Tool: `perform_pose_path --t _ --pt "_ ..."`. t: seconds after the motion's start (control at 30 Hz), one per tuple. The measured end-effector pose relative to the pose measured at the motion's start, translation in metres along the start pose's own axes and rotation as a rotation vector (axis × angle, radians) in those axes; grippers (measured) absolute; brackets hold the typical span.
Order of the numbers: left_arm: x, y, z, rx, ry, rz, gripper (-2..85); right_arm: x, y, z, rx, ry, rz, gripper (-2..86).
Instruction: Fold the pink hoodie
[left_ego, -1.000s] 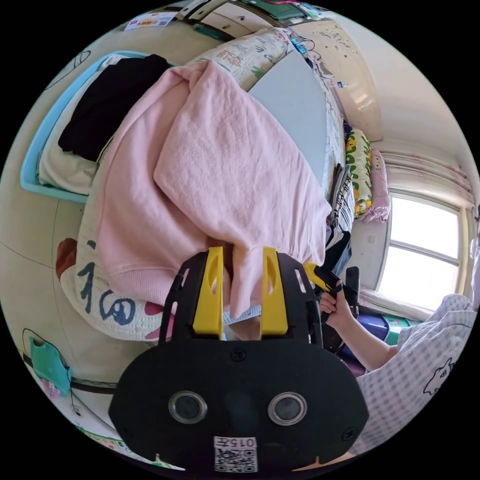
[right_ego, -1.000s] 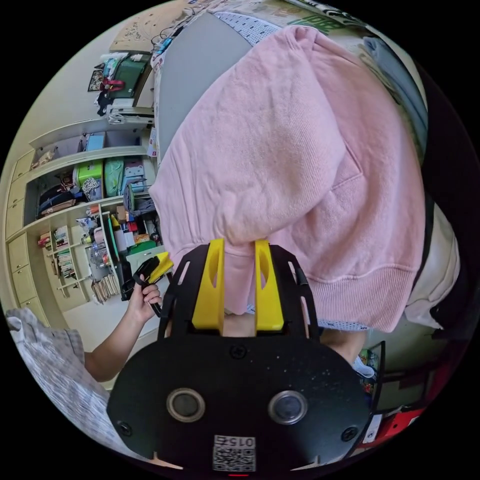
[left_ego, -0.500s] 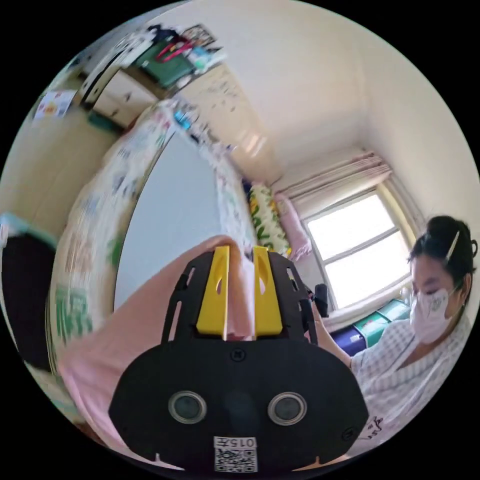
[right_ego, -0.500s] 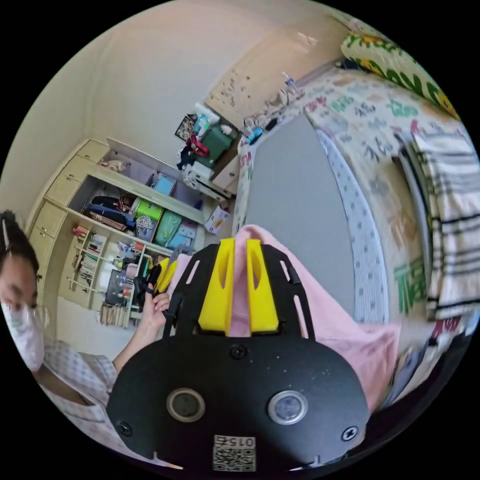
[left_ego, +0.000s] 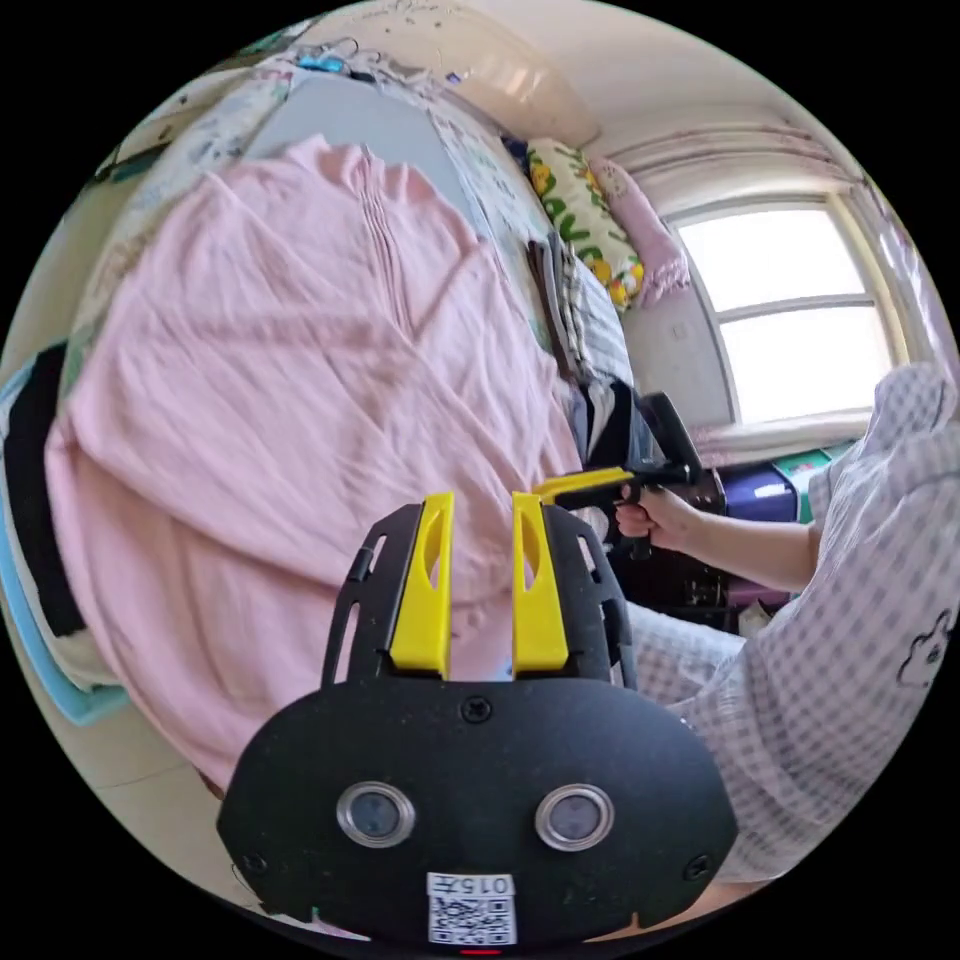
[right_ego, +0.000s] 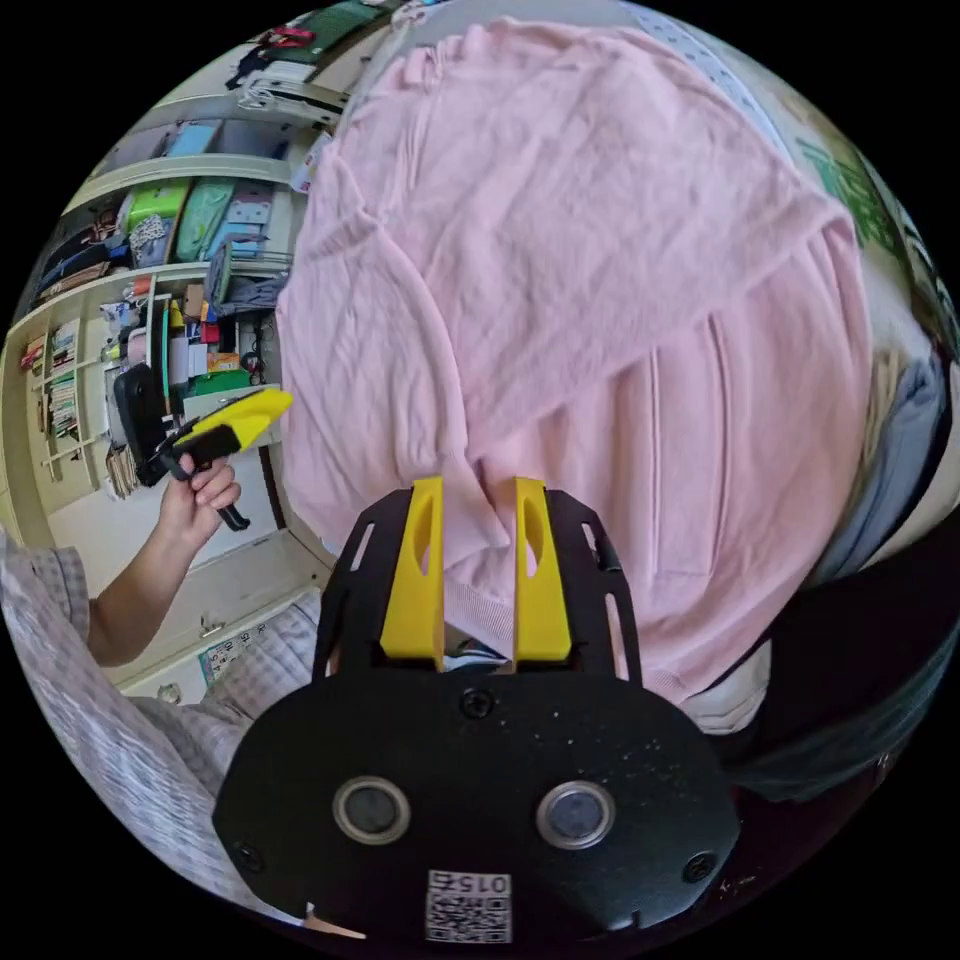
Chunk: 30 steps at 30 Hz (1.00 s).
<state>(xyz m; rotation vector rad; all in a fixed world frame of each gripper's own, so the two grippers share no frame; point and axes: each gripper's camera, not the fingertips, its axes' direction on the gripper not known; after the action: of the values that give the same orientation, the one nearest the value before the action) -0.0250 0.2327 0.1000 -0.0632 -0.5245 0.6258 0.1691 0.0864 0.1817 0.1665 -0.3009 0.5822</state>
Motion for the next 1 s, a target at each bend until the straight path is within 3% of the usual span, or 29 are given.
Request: perform_pose_path --t 0.1,0.23,0.43,0.6,0.67,0.87,1.0 --pt "0.027 0.024 0.031 -0.070 -0.041 0.053 11.2 -0.015 -0.013 -0.006 -0.052 0.001 -0.019 5.9" --pt "0.062 0.038 0.047 -0.038 -0.266 0.164 16.5 -0.040 -0.028 -0.030 -0.111 -0.020 -0.105 2.9" --pt "0.083 0.052 0.081 -0.006 -0.286 0.189 17.4 -0.056 -0.022 -0.050 -0.121 -0.117 -0.137 0.0" --pt "0.090 0.060 0.091 0.060 -0.389 0.138 18.0 -0.072 -0.019 -0.056 -0.049 -0.435 -0.092 -0.3" --pt "0.083 0.065 0.081 0.170 -0.421 -0.064 17.5 -0.108 -0.024 -0.056 -0.022 -0.512 -0.144 -0.2" --pt "0.042 0.105 0.018 0.457 -0.310 -0.423 2.1 -0.197 -0.002 -0.079 0.037 -0.241 -0.464 4.8" --pt "0.023 0.128 -0.045 0.530 -0.384 -0.405 0.4 -0.238 0.047 -0.057 0.027 0.115 -0.719 7.6"
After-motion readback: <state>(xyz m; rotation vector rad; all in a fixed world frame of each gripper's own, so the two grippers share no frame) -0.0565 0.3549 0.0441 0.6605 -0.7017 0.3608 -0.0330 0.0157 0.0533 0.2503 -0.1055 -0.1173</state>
